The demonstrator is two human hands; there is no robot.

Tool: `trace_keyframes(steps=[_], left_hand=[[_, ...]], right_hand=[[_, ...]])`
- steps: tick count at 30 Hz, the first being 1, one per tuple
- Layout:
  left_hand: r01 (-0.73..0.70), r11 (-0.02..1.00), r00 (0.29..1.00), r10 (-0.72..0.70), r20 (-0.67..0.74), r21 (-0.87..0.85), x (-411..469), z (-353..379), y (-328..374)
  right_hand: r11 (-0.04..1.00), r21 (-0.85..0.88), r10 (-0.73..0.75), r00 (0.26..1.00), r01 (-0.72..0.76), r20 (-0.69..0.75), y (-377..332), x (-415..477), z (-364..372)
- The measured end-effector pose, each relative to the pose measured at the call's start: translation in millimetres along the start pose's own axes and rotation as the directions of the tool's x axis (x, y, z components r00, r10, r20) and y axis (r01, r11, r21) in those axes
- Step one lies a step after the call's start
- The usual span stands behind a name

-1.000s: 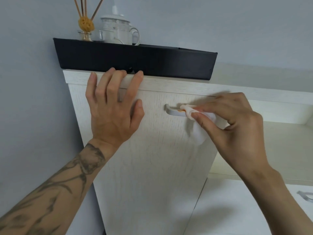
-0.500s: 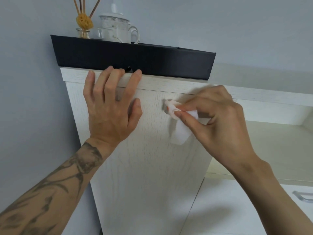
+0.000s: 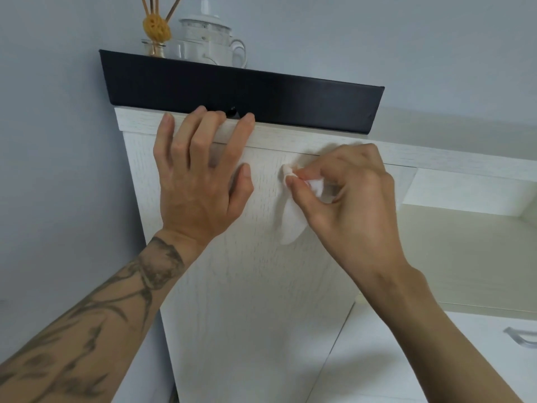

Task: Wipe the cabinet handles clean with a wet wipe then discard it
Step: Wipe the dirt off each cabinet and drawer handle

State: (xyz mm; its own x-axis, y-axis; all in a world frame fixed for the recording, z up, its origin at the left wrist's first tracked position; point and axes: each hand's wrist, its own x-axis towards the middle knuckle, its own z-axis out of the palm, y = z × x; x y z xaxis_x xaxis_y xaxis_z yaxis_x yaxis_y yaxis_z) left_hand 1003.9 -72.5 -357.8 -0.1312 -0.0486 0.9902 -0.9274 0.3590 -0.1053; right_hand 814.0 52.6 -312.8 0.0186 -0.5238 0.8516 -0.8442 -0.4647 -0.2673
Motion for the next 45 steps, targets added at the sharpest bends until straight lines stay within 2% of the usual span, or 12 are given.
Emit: trace_keyframes(steps=[6,16,23,26,33,39,45], left_hand=[[0.000,1.000,1.000,0.000,-0.005,0.003,-1,0,-1],[-0.006,1.000,1.000,0.006,-0.015,-0.002,0,1,-2],[-0.003,1.000,1.000,0.003,-0.009,0.001,-1,-1,-1],[0.000,1.000,1.000,0.000,-0.008,0.001,0,-3,0],[0.002,1.000,1.000,-0.002,0.002,-0.015,1,-4,0],[0.002,1.000,1.000,-0.002,0.008,-0.028,1,-3,0],[-0.002,1.000,1.000,0.002,0.010,-0.026,1,-2,-1]], right_hand=[[0.996,-0.085,0.028,0.996,-0.035,-0.081,-12,-3,6],[0.987,-0.131,0.086,0.994,-0.095,-0.072,-18,4,12],[0.981,-0.176,0.066,0.994,-0.081,-0.089,-21,4,14],[0.978,-0.208,-0.004,0.996,-0.016,-0.093,-18,4,15],[0.956,-0.144,-0.264,0.964,0.256,-0.038,24,-9,-11],[0.964,-0.105,-0.258,0.957,0.245,-0.133,45,-17,-19],[0.956,-0.072,-0.290,0.955,0.286,-0.062,23,-5,6]])
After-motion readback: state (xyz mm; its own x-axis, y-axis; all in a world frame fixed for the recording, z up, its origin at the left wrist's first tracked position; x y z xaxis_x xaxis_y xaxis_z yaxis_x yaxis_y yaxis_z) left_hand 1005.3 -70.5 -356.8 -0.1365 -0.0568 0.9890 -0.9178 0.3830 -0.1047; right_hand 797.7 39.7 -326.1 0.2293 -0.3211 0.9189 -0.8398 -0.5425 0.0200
